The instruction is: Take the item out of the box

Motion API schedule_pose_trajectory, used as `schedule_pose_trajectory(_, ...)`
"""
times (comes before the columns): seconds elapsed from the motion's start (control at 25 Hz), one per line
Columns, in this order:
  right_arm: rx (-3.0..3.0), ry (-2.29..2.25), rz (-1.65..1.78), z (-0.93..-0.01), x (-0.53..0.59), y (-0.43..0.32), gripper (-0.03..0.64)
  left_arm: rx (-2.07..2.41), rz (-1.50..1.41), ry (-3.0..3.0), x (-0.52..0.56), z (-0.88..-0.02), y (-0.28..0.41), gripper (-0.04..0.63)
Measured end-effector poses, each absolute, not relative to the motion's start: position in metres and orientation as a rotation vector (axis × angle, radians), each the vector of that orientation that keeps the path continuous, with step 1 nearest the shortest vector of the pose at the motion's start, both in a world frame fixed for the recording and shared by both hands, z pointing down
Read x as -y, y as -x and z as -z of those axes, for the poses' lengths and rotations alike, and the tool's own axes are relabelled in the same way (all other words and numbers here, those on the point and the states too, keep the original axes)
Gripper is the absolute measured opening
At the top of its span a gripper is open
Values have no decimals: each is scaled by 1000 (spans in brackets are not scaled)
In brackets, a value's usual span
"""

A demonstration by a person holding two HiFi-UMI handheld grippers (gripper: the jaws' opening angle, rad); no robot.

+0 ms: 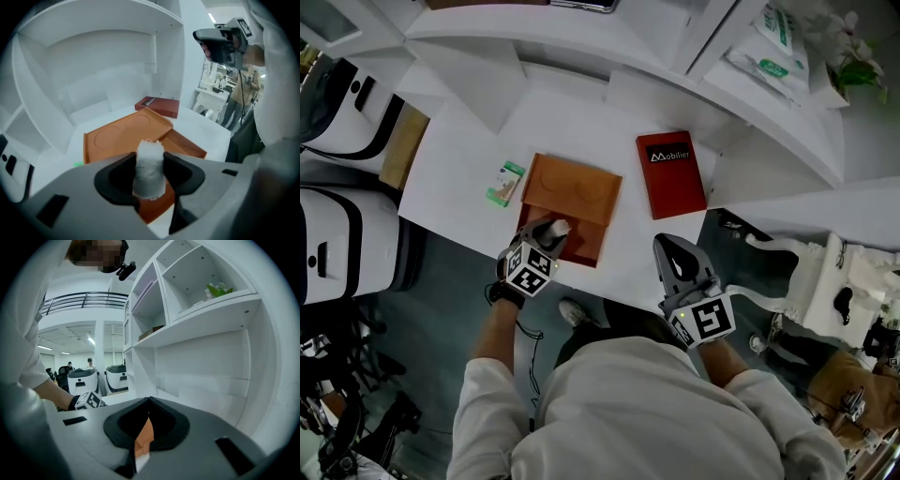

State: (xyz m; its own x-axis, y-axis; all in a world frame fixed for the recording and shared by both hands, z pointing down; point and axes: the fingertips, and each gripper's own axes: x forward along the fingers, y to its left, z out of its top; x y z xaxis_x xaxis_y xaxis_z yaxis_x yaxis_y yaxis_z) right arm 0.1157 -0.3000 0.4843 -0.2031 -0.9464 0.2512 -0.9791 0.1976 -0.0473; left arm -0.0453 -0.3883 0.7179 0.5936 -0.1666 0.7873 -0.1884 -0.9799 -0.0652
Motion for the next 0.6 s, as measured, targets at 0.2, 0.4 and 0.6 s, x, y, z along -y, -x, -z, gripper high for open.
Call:
schedule_pose_trajectory(0.2, 2324, -1864, -244, -469, 301, -105, 23, 393, -1220, -2824, 391, -674, 50, 184)
schedule_pose_trajectory(0.4, 2351, -1851, -200, -455, 298, -91, 23, 473, -1081, -2867, 390, -631, 57, 183)
schedule_pose_trajectory(0.6, 2379, -1836, -156, -442, 298, -79, 23, 532, -915, -2915, 386, -584, 60, 183)
